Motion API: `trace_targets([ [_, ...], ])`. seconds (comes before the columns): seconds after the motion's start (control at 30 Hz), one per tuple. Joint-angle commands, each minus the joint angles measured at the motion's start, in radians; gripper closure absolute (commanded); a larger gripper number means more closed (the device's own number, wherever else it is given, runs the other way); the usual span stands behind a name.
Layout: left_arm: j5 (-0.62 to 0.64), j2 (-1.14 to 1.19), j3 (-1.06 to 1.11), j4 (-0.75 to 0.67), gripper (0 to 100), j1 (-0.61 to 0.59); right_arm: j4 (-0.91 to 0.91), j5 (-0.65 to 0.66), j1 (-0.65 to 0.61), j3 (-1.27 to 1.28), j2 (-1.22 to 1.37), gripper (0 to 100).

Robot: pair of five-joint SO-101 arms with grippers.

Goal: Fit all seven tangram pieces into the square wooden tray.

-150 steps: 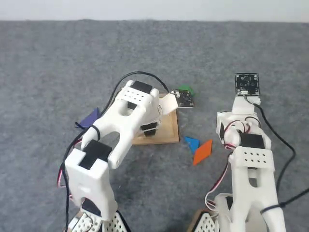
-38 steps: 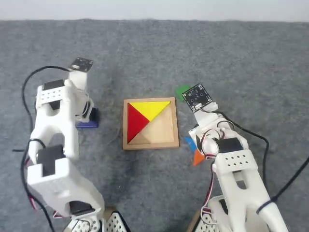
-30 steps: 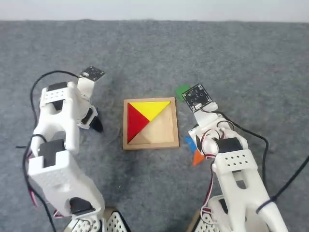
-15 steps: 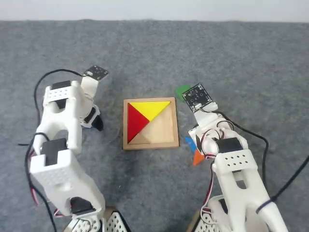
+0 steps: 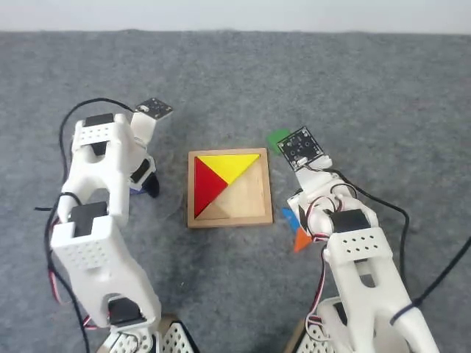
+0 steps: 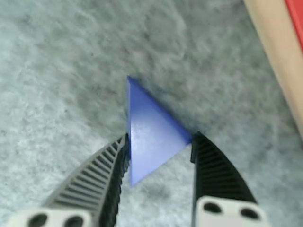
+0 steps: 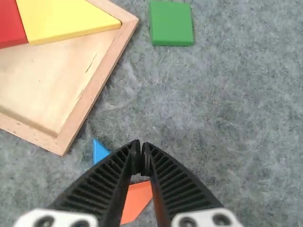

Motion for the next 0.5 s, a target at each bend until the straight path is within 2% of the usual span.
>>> trace_targets([
  [0.0,-0.009,0.009,-0.015,0.028,81,0.002,0.005,0.012,-0.001,-0.011,-0.039,98.2],
  [0.1,0.012,0.038,-0.038,0.043,82,0.002,0.005,0.012,-0.001,-0.011,-0.039,98.2],
  [0.23,0.017,0.115,-0.134,0.117,88,0.006,0.005,0.012,-0.001,-0.011,-0.039,98.2],
  [0.47,0.018,0.203,-0.268,0.213,91,-0.017,0.005,0.012,-0.001,-0.011,-0.039,98.2],
])
